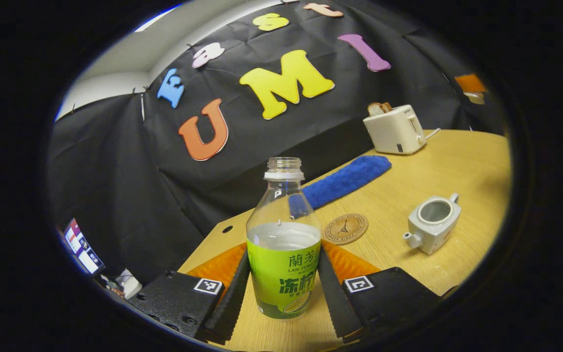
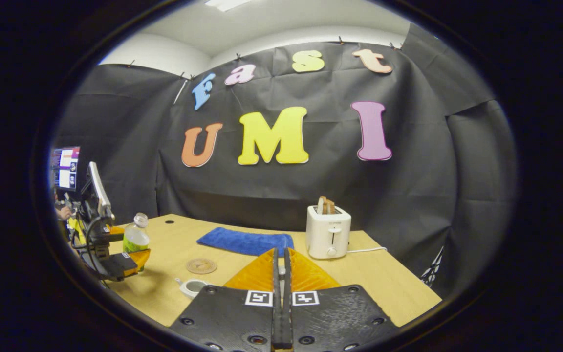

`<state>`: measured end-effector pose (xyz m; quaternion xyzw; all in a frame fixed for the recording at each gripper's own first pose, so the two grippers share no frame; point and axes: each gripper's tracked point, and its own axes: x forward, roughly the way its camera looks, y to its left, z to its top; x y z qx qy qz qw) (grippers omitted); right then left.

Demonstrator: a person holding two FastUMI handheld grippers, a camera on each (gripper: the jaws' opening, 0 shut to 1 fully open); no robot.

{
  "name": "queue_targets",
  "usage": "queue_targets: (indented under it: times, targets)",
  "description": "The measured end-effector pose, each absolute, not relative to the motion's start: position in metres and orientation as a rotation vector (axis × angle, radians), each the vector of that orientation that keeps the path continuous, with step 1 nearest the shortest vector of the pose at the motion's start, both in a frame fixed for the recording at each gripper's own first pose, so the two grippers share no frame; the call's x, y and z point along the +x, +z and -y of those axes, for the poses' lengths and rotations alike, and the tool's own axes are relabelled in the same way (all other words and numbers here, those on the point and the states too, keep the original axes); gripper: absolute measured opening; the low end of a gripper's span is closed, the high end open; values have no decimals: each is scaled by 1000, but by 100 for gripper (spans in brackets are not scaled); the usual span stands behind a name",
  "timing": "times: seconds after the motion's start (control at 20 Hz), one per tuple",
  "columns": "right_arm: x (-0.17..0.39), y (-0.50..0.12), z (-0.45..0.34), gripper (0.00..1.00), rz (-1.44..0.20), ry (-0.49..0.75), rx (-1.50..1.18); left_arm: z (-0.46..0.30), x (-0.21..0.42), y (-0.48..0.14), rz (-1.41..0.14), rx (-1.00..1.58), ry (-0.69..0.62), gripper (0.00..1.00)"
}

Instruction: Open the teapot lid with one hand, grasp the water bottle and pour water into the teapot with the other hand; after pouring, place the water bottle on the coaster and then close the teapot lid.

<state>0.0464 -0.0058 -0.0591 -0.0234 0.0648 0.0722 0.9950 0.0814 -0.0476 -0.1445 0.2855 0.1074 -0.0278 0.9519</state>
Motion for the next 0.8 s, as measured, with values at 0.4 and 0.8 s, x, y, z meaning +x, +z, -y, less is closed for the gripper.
queue_targets:
  times: [0.4,0.8]
  targets:
    - [55,-73,21,0,-171,117,-64,85,74,-154,-241,991,-144,72]
    - [55,-66,31,0,-145,86,-79,102,58,-167,-238,1401,-207,75]
